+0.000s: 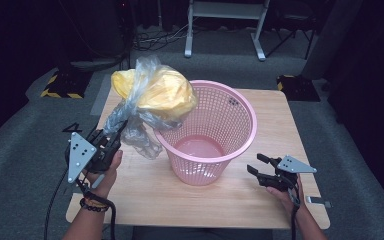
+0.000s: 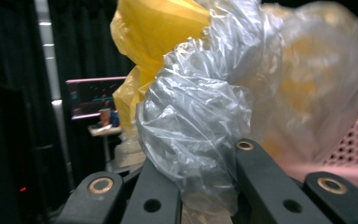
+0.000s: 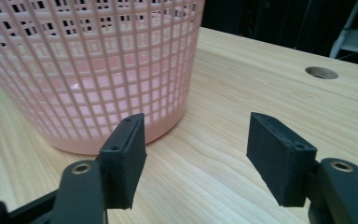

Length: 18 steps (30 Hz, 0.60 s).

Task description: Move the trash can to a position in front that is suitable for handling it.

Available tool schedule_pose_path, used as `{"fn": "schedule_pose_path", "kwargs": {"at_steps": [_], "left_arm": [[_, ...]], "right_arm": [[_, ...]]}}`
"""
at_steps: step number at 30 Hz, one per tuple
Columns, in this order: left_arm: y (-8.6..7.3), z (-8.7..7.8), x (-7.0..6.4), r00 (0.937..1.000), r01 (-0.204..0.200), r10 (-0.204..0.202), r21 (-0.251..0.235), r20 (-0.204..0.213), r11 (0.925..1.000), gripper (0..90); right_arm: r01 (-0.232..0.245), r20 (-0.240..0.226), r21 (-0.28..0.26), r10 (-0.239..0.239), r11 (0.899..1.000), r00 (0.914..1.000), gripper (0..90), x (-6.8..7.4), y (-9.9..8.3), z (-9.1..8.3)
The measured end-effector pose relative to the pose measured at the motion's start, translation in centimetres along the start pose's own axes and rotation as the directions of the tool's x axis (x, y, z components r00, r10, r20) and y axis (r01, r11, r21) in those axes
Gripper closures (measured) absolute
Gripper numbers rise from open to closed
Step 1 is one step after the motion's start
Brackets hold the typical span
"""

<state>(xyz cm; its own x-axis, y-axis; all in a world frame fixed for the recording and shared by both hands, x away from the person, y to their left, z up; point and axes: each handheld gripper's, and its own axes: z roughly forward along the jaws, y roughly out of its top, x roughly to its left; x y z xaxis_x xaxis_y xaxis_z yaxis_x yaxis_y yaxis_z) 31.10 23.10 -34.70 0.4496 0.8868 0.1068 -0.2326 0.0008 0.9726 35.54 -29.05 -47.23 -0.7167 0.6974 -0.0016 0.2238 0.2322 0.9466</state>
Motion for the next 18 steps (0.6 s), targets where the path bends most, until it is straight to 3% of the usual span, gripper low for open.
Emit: {"fn": "schedule_pose_path", "kwargs": {"at_steps": [6,8,12,18], "left_arm": [[-2.4,0.2,1.6,0.9993,0.0,0.004,0.129,-0.036,0.9916,87.3],[-3.4,0.3,2.0,0.9991,0.022,-0.015,0.168,-0.04,0.9856,87.3],[-5.1,0.8,2.5,0.9985,0.028,-0.017,0.224,-0.052,0.9743,87.3],[-7.8,1.7,2.6,0.9986,0.031,-0.016,0.324,-0.051,0.9456,87.3]], "right_arm": [[-0.019,0.025,-0.003,0.019,1.0,0.9995,37.5,-0.7,-0.1,-0.4],[-0.03,0.026,-0.01,0.03,1.0,0.9992,37.6,-0.9,-0.1,-0.5],[-0.032,0.034,-0.011,0.032,0.999,0.9989,37.7,-1.0,0.0,-0.6],[-0.036,0.038,-0.01,0.036,0.999,0.9986,37.7,-1.2,-0.1,-0.7]]}}
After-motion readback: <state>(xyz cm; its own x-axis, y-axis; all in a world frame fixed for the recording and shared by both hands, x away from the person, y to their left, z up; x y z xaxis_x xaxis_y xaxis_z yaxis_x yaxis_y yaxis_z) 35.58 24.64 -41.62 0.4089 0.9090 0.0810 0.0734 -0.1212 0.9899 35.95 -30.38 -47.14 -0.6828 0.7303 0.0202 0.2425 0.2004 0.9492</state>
